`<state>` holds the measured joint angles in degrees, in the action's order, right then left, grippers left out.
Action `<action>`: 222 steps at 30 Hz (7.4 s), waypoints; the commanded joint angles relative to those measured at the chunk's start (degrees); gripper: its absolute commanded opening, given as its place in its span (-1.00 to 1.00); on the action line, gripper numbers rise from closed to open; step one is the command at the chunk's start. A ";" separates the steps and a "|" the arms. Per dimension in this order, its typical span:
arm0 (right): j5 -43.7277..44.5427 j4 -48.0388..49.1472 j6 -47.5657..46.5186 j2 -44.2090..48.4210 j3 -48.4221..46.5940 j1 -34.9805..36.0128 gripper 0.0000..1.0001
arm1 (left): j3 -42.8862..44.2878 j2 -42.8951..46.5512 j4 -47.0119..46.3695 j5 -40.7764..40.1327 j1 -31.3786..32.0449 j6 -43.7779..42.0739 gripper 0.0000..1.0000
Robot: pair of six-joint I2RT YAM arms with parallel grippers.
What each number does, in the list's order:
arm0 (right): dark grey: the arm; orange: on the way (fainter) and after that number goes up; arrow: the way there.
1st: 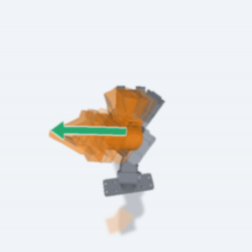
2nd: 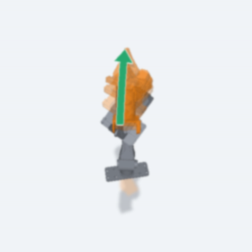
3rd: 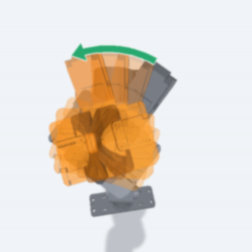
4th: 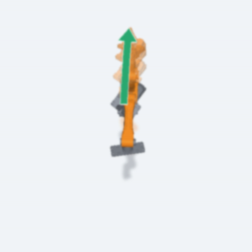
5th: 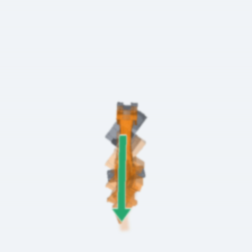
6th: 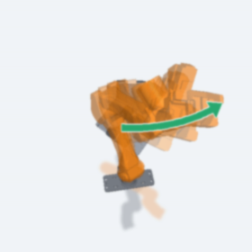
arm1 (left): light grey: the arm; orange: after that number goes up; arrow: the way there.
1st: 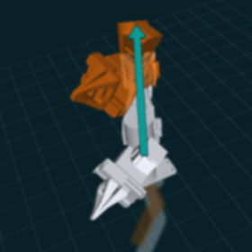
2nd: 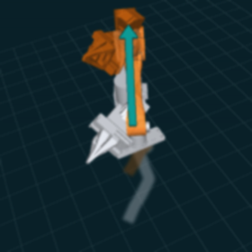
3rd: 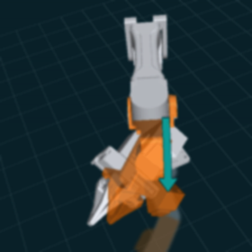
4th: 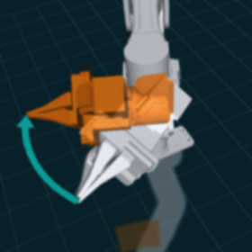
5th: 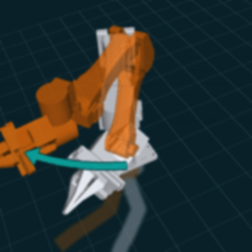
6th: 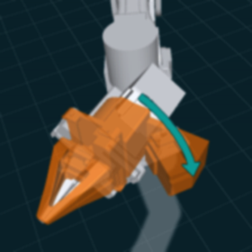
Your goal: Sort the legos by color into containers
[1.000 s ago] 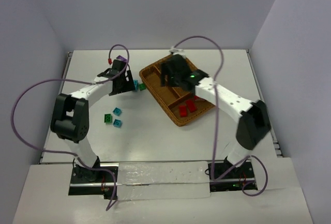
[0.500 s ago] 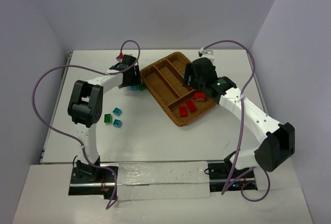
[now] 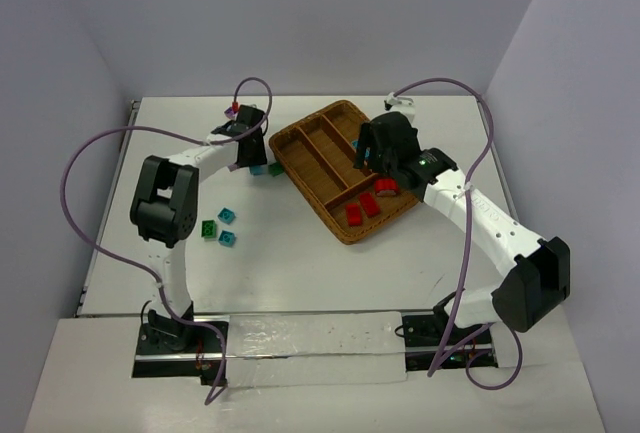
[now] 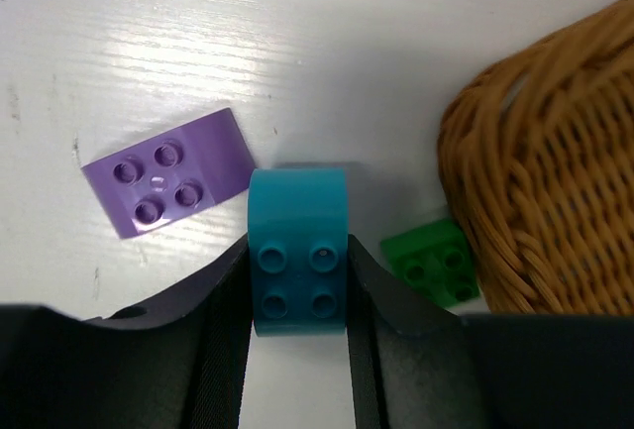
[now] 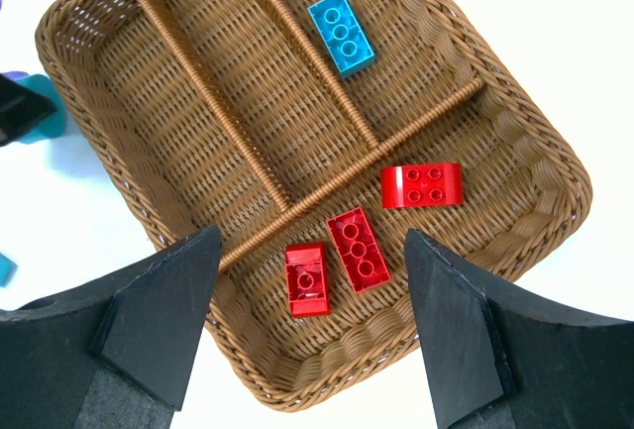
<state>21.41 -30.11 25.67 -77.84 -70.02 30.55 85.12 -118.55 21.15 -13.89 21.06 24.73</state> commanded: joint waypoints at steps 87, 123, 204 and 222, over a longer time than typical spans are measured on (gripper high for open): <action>1.14 -2.02 7.21 18.33 14.17 2.55 0.64 | -23.72 26.89 14.06 -15.97 4.15 16.08 0.60; 1.00 -1.97 6.94 17.02 13.93 2.92 0.65 | -27.54 21.42 7.50 -7.05 2.50 13.73 0.17; 3.83 -3.00 8.76 21.03 16.29 3.82 0.65 | -8.00 28.71 14.14 -15.70 13.63 10.38 0.50; 2.50 -2.24 8.69 17.55 14.65 5.49 0.65 | -33.81 32.60 16.95 -10.48 8.47 20.44 0.87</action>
<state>23.01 -33.89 34.65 -59.93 -52.93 35.23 50.85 -83.31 41.65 -26.71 29.93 44.39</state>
